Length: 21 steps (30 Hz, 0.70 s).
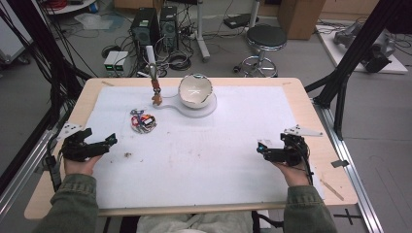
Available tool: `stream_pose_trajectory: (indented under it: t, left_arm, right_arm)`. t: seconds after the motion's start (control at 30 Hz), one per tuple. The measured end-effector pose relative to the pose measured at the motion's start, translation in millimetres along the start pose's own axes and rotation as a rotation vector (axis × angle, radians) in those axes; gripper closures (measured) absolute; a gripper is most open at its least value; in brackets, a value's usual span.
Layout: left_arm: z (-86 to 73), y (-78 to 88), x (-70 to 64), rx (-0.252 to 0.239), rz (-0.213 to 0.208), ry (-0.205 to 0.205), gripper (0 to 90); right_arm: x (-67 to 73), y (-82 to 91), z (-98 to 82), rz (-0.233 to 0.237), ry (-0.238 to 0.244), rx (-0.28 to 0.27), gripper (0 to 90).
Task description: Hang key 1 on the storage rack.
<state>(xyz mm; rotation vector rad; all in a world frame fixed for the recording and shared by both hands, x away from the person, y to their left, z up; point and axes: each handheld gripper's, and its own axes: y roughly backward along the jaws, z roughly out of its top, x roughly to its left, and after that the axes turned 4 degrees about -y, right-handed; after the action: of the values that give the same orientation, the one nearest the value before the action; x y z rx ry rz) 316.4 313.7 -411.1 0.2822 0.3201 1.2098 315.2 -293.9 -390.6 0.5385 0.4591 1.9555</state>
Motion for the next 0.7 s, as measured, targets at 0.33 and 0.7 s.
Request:
stream_pose_trajectory:
  t: [0.33,0.7]
  left_arm:
    - [0.0,-0.9,-0.4,0.002,-0.002,0.004,1.7]
    - [1.4,-5.3,0.9,0.029,-0.011,0.001,1.7]
  right_arm:
    - [-0.3,9.7,-13.3,-0.052,-0.007,-0.130,0.8]
    - [2.6,18.6,-22.8,-0.069,0.010,-0.198,0.8]
